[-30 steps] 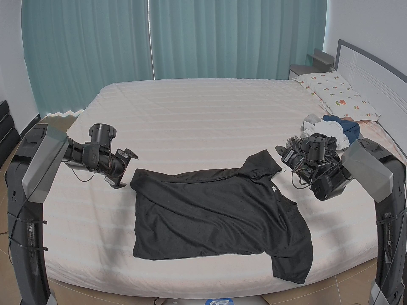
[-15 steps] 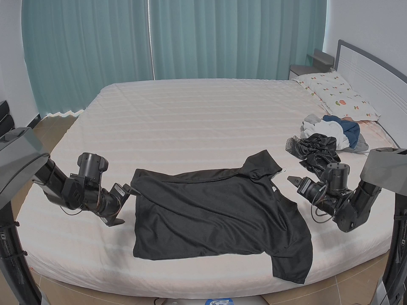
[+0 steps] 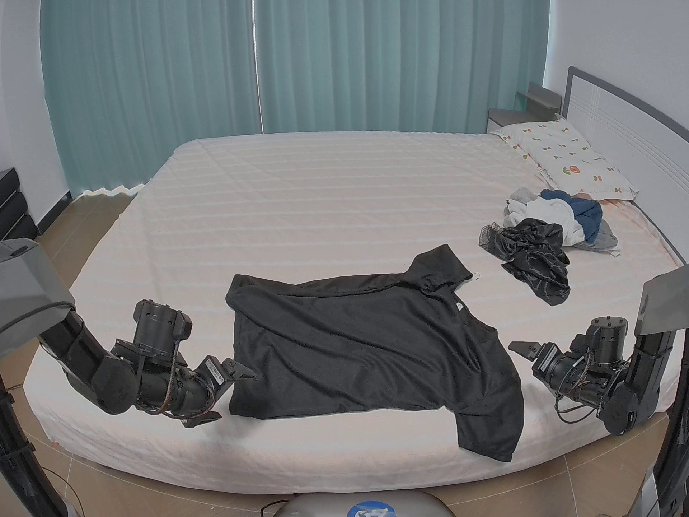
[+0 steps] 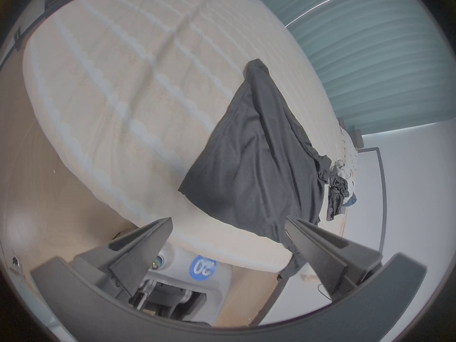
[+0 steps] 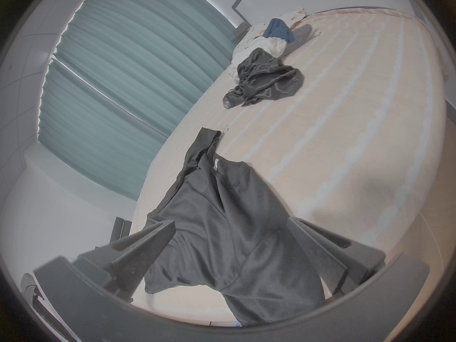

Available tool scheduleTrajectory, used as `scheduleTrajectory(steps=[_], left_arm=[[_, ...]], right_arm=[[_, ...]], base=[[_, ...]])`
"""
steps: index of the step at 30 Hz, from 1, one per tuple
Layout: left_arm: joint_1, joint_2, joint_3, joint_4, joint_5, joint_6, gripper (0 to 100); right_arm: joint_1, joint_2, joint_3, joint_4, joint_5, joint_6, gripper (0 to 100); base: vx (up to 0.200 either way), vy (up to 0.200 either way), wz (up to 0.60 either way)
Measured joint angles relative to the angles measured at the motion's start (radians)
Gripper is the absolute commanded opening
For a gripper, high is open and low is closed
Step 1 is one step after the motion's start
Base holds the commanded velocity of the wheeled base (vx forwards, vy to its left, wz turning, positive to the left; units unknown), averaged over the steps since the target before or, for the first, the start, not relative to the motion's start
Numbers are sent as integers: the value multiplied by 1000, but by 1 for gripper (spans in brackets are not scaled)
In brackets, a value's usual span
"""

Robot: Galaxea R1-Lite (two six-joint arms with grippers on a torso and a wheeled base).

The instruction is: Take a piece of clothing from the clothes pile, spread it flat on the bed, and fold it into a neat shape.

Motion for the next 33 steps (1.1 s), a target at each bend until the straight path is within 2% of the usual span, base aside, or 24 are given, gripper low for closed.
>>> scheduleTrajectory(steps=[9, 14, 22, 23, 29, 33], left_arm=[[-101, 122, -3, -142, 268, 6, 100], [-144, 199, -32, -161, 304, 64, 100], [-143, 251, -65, -164, 325, 106, 100], [-143, 256, -70, -165, 332, 107, 0], [-140, 295, -102, -167, 406, 114, 0], [-136, 311, -109, -166, 418, 119, 0]], right_arm=[[-6, 21, 20, -41, 3, 1, 100], [1, 42, 35, -76, 3, 1, 100], [6, 59, 39, -79, 3, 0, 100], [6, 60, 39, -79, 3, 0, 100], [6, 63, 38, -79, 3, -4, 100], [4, 68, 41, -75, 4, -6, 100]], base=[[0, 0, 0], [0, 0, 0], [0, 0, 0], [0, 0, 0], [0, 0, 0], [0, 0, 0]])
